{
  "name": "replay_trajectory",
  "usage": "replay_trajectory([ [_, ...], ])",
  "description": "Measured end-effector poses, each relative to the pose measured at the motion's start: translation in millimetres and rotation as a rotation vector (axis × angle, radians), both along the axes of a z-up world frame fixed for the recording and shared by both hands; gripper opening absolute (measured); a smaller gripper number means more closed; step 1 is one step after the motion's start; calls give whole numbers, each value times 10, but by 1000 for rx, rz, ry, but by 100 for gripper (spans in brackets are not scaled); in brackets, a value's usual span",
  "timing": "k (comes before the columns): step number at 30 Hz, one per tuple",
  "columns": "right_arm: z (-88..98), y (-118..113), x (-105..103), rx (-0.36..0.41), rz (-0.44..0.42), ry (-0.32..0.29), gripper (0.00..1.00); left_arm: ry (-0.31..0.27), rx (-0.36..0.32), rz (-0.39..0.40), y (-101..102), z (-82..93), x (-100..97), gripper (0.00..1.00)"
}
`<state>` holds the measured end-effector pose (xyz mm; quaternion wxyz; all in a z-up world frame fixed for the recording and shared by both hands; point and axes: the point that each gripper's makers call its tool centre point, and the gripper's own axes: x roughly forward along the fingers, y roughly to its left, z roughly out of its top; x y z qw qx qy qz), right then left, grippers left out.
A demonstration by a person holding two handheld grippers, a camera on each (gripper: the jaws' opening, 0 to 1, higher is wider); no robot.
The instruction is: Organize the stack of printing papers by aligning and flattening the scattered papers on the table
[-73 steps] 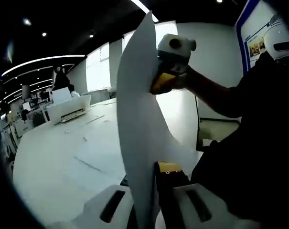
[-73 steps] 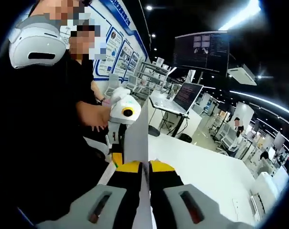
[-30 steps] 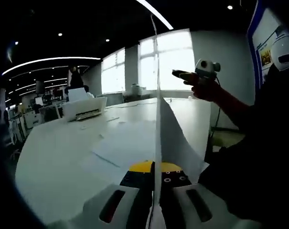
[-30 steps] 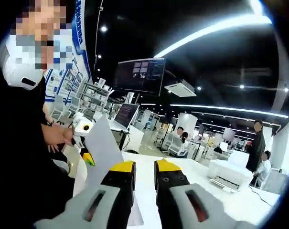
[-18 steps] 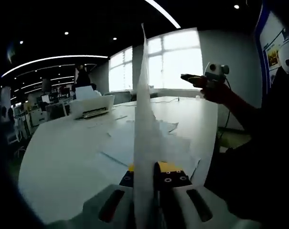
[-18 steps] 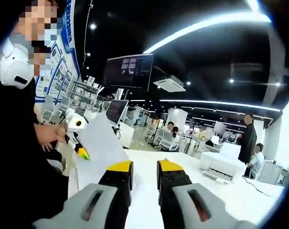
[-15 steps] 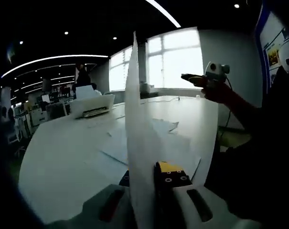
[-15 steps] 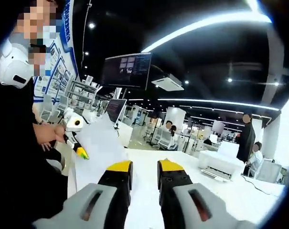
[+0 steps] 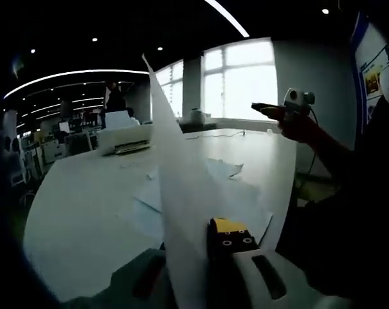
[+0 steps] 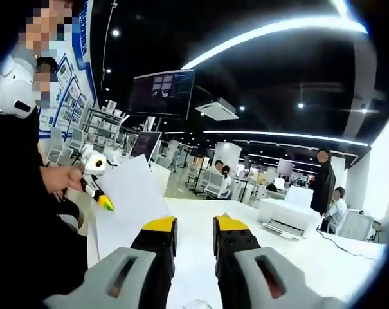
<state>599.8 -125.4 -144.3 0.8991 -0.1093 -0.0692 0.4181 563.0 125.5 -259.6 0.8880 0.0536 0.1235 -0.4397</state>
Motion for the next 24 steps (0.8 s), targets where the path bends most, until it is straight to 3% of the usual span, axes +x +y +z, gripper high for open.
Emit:
replay_trajectory([
  [24,-135,7,56,-18,-38,87,19,26,-45,95,486,-56,16,8],
])
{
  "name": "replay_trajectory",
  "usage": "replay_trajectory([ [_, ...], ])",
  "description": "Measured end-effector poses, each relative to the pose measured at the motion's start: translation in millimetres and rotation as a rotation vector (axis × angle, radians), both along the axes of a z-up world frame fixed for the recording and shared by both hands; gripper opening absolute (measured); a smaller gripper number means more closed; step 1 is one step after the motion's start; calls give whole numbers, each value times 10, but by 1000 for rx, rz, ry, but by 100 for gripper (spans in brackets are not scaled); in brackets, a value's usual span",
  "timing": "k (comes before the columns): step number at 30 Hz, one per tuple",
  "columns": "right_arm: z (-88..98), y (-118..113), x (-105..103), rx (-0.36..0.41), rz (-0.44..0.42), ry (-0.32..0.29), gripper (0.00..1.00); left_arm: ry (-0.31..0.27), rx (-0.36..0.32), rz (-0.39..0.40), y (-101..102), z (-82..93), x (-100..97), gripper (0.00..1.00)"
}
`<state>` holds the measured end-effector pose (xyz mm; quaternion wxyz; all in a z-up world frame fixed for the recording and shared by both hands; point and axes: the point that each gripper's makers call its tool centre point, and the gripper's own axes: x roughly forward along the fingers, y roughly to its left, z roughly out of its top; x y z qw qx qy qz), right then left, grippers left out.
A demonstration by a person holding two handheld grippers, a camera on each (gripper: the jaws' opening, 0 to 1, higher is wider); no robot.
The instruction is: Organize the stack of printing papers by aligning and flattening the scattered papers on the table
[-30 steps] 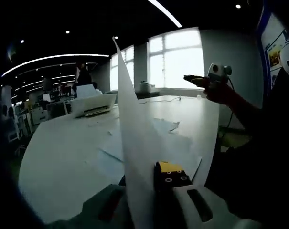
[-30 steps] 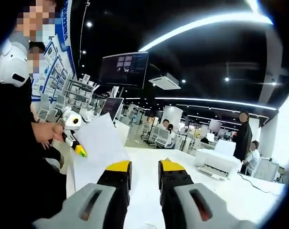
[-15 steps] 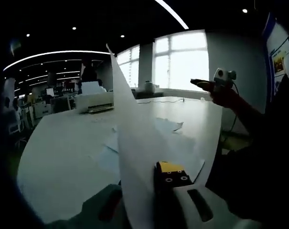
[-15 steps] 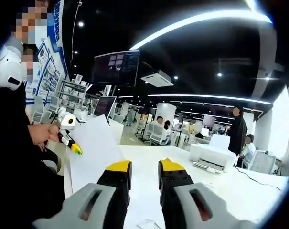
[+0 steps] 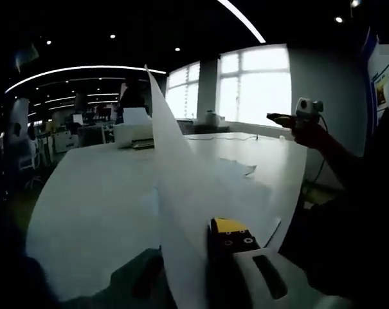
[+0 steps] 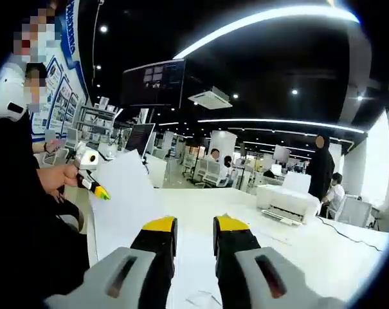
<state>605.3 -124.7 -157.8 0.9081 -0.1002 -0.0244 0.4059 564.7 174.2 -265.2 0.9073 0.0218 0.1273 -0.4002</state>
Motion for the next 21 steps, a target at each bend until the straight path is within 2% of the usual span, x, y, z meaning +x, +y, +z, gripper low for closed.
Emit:
replay_trajectory([
  [11,-12,-52,39,3,-23,25,27,45,1,8,49,-114,-4,8],
  [18,-14,-90,69,24,-47,29,40,47,7,1,-1,-139,14,9],
  [21,-20,-91,67,29,-48,30,41,37,7,3,-10,-132,34,10],
])
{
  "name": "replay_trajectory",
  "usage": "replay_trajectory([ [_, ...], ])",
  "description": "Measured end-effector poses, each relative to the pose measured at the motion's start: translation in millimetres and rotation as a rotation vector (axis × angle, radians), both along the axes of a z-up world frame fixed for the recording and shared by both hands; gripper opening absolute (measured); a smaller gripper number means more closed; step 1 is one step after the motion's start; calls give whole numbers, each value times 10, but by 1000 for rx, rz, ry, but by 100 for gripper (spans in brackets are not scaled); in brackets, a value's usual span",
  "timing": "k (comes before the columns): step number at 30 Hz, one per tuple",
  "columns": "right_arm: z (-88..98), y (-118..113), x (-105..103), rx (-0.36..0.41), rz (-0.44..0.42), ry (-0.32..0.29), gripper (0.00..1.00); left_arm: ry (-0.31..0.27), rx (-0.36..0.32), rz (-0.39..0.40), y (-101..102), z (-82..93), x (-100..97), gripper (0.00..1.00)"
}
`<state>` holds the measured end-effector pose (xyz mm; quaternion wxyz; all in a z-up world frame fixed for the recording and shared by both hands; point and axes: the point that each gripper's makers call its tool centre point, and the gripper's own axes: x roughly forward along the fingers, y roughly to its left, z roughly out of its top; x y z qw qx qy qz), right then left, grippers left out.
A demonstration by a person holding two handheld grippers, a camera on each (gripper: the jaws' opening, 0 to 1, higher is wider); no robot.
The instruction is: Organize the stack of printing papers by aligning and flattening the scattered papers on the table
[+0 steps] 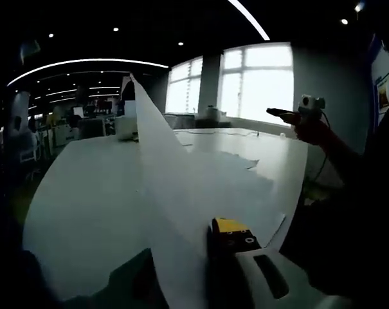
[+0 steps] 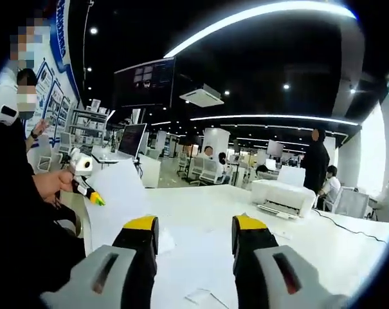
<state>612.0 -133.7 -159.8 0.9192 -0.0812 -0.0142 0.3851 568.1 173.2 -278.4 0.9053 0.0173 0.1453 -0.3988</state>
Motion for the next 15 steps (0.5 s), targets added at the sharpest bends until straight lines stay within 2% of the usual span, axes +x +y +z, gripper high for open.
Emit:
replay_trajectory([
  [5,-4,-10,-8,-8,0,0,41,-7,6,-1,-18,3,16,10],
  [15,-54,28,4,-15,6,15,40,-45,-62,-30,-72,64,83,12],
])
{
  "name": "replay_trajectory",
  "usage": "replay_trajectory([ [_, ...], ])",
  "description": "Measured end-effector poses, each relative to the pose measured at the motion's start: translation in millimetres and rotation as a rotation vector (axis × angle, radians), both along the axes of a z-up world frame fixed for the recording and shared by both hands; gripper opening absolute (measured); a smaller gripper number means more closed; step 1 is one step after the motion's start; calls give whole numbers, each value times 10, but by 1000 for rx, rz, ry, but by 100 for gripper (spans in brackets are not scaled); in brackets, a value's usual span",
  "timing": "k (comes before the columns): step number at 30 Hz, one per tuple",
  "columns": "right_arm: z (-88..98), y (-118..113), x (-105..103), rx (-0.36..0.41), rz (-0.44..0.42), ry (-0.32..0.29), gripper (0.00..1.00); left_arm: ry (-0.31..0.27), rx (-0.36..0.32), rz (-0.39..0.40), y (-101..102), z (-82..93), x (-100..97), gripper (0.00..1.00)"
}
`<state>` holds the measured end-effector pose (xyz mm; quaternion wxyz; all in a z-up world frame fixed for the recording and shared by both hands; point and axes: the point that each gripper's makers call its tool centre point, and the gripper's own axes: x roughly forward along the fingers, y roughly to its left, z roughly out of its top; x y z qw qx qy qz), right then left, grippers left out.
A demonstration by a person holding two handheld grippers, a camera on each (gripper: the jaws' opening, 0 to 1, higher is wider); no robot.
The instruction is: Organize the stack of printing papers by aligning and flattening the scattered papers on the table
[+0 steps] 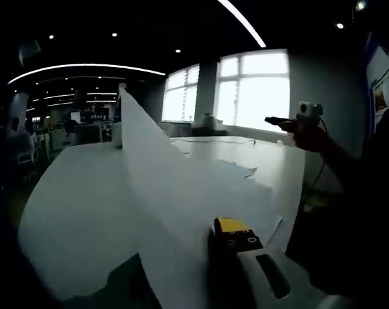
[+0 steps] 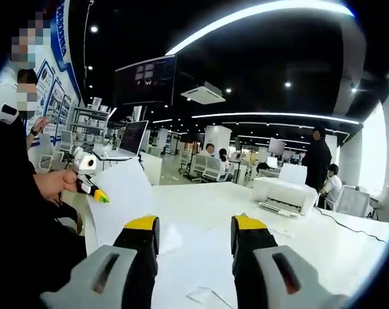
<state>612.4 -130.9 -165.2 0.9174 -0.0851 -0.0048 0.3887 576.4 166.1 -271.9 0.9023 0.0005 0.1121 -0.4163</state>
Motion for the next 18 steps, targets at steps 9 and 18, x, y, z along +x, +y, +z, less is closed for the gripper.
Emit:
replay_trajectory([
  [9,-14,59,90,-10,3,30,43,-10,24,-29,-59,16,-49,11],
  [18,56,280,291,-23,24,75,50,-19,42,-26,-47,69,-114,10],
])
